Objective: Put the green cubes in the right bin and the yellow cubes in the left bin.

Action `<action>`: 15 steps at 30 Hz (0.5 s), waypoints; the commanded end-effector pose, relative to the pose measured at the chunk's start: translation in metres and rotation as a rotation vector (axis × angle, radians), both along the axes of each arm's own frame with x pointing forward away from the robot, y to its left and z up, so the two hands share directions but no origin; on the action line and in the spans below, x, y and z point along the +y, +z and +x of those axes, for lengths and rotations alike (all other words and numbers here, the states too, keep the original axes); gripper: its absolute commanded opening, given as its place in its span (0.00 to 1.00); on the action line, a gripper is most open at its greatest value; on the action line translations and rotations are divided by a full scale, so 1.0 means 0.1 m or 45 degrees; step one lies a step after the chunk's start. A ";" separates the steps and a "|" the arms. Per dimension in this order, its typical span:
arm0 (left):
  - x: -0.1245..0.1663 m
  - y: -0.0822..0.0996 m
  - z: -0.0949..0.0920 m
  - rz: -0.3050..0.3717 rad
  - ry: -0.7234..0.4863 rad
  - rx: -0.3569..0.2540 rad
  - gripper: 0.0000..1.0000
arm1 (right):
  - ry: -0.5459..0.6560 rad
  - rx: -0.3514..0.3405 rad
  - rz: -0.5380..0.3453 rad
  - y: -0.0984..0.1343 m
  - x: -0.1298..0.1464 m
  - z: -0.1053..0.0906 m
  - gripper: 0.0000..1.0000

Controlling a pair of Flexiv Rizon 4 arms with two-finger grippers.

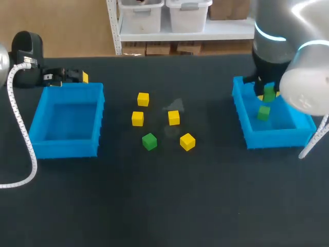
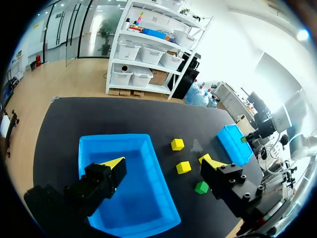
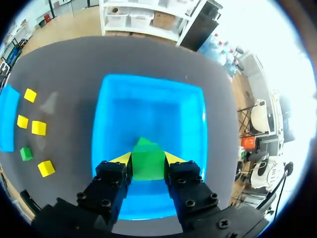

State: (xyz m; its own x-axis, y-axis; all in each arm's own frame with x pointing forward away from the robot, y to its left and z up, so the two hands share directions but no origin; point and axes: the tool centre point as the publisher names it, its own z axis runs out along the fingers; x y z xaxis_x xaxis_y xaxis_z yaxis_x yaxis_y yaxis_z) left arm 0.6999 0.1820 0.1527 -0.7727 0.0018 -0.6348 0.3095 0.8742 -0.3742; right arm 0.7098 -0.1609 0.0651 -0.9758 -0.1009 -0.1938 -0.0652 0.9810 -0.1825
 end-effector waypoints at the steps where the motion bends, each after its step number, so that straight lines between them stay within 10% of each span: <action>1: 0.02 -0.02 0.00 -0.012 -0.008 -0.008 1.00 | -0.003 0.029 -0.001 -0.11 0.01 0.07 0.28; 2: 0.02 -0.02 0.00 -0.012 -0.008 -0.008 1.00 | -0.004 0.030 -0.001 -0.11 0.01 0.07 0.47; 3: 0.02 -0.02 0.00 -0.012 -0.008 -0.008 1.00 | -0.004 0.031 -0.002 -0.11 0.01 0.07 1.00; 15: 0.02 -0.02 0.00 -0.012 -0.008 -0.008 1.00 | 0.130 -0.080 -0.020 0.48 0.31 0.08 1.00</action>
